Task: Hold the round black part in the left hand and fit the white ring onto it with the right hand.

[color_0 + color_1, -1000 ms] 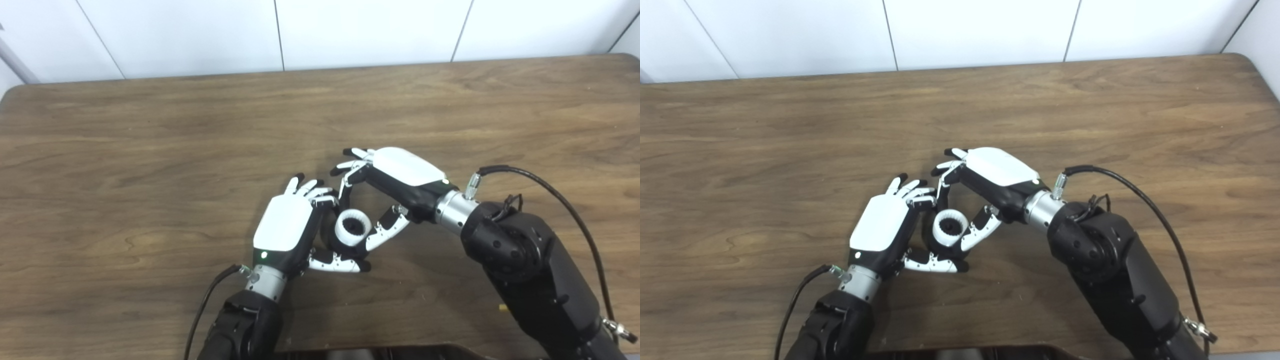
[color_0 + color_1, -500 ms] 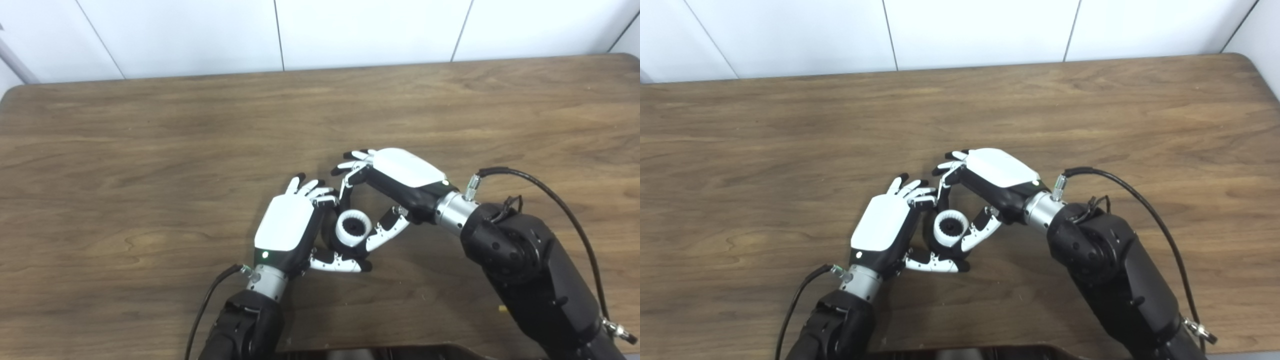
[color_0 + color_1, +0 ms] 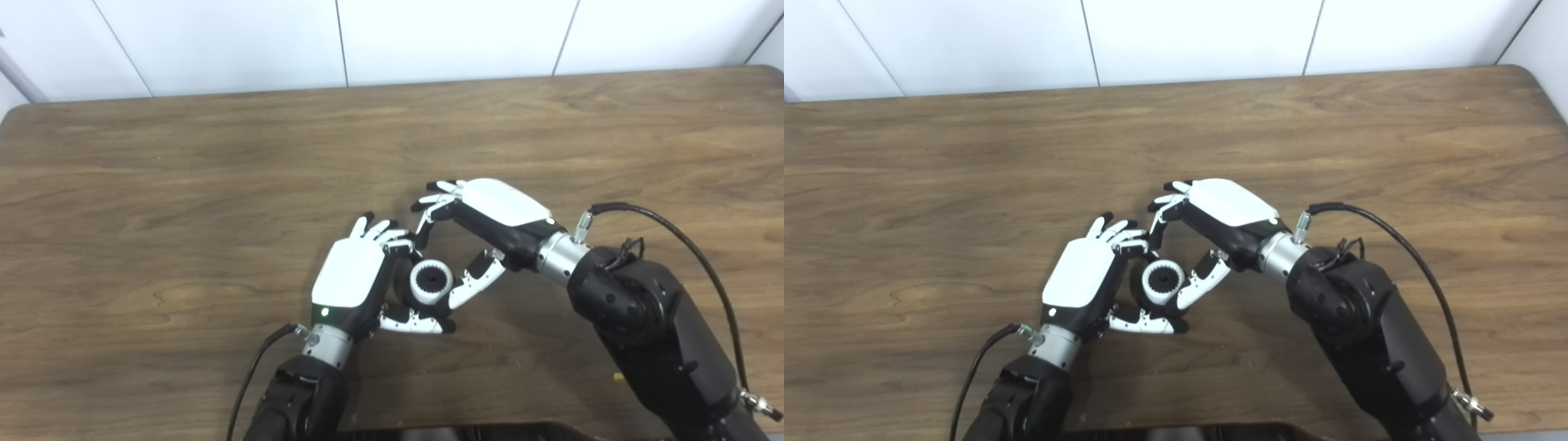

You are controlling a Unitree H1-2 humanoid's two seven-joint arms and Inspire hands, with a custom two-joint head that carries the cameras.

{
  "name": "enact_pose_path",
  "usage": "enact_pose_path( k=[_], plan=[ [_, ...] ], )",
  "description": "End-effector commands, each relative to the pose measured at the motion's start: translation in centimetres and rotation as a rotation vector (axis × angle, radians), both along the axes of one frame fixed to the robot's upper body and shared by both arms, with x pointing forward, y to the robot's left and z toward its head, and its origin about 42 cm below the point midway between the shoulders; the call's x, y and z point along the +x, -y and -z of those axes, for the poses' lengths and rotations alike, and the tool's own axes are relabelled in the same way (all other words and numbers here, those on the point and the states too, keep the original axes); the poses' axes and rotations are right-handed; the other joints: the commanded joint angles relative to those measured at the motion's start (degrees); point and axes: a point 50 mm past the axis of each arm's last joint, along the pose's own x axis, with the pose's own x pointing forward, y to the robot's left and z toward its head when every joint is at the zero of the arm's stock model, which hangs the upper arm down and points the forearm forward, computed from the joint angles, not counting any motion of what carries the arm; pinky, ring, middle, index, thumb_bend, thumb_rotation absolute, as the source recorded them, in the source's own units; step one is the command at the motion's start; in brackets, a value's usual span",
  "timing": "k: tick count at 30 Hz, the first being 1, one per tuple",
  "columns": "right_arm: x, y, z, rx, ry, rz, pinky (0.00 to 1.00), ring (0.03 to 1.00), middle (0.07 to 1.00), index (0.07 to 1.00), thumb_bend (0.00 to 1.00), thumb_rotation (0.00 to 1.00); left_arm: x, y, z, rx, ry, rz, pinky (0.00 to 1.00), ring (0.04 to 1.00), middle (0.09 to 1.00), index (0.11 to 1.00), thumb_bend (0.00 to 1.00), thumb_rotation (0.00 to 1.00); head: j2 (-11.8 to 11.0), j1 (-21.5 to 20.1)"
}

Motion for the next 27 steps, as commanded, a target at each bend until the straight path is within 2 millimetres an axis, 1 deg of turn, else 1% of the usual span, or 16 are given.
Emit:
enact_pose_path(
  k=[1,9,14,18,23,27],
  plan=[
    [0.2,-0.1,-1.3,0.01,0.076,-0.009,1.0,0.975,0.868,0.604,0.97,0.28,0.2,0.2,-0.2,0.005,0.005,0.005,1.0,0.896,0.794,0.483,0.53,0.06,0.1,-0.03],
    [0.2,0.0,-1.5,0.006,0.082,-0.008,1.0,0.973,0.865,0.6,0.97,0.25,0.1,0.2,-0.2,0.007,0.006,0.004,1.0,0.894,0.793,0.483,0.53,0.06,0.18,-0.01],
    [0.3,0.3,-1.8,0.002,0.092,-0.003,1.0,0.974,0.865,0.597,0.97,0.26,0.2,0.2,-0.2,0.008,0.01,0.004,1.0,0.895,0.793,0.483,0.53,0.06,0.23,0.03],
    [0.4,1.0,-2.6,0.004,0.1,0.013,1.0,0.978,0.868,0.6,0.95,0.26,0.2,0.1,-0.2,0.007,0.006,0.003,1.0,0.898,0.795,0.483,0.53,0.06,0.21,-0.14],
    [0.7,2.2,-3.6,0.011,0.123,0.047,1.0,0.969,0.863,0.6,0.96,0.25,0.2,-0.1,-0.2,0.004,0.008,0.004,1.0,0.898,0.793,0.483,0.53,0.06,0.14,-0.42],
    [1.0,3.1,-4.3,0.012,0.125,0.074,1.0,0.982,0.867,0.601,0.95,0.26,0.3,-0.2,-0.1,0.01,0.01,-0.005,1.0,0.894,0.789,0.483,0.53,0.06,0.1,-0.47]
  ],
)
